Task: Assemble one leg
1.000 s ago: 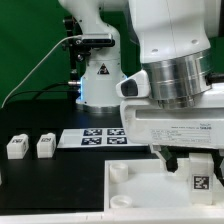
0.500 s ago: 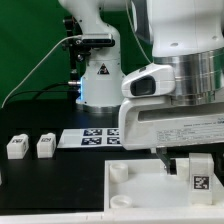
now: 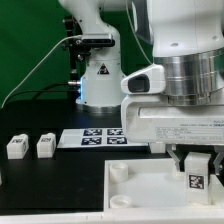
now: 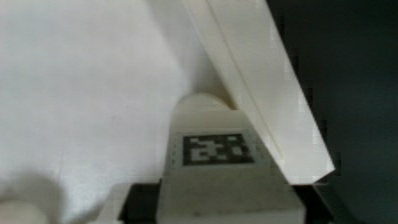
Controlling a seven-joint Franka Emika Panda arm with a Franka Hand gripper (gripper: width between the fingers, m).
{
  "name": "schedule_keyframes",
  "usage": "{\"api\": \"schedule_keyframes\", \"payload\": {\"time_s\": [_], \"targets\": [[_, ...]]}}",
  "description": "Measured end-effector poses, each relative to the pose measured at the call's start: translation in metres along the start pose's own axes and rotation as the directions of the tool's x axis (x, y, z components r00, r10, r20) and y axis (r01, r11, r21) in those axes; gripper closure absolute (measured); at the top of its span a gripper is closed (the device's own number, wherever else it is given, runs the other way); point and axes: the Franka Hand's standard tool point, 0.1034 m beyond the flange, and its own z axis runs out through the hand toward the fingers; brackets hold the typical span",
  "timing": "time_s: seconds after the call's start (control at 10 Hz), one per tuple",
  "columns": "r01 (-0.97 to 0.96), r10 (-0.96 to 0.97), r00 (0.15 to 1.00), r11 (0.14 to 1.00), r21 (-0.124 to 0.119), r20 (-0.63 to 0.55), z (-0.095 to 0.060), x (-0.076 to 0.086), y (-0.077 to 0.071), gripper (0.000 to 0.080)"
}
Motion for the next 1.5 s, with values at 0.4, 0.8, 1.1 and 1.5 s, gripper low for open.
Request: {"api": "schedule_keyframes", "payload": {"time_s": [0.4,0.8,1.1,1.5], "targets": [[-0.572,0.572,0.820,0.820,0.008,0.013,0.0007,-0.0023,-0.0028,0.0508],[-0.955,0.952,0.296,0.293,0.047,0.074,0.0035,-0.0015,-0.0063,0.0508],[-0.987,0.984,0.160,0.158,0.037,0.083,0.0041,-0.0028,-0.0077,0.0436],[-0.877,0.874,0.481,0.480,0.028,0.069,0.0065,-0.0050,0.0002,0.0156]]}}
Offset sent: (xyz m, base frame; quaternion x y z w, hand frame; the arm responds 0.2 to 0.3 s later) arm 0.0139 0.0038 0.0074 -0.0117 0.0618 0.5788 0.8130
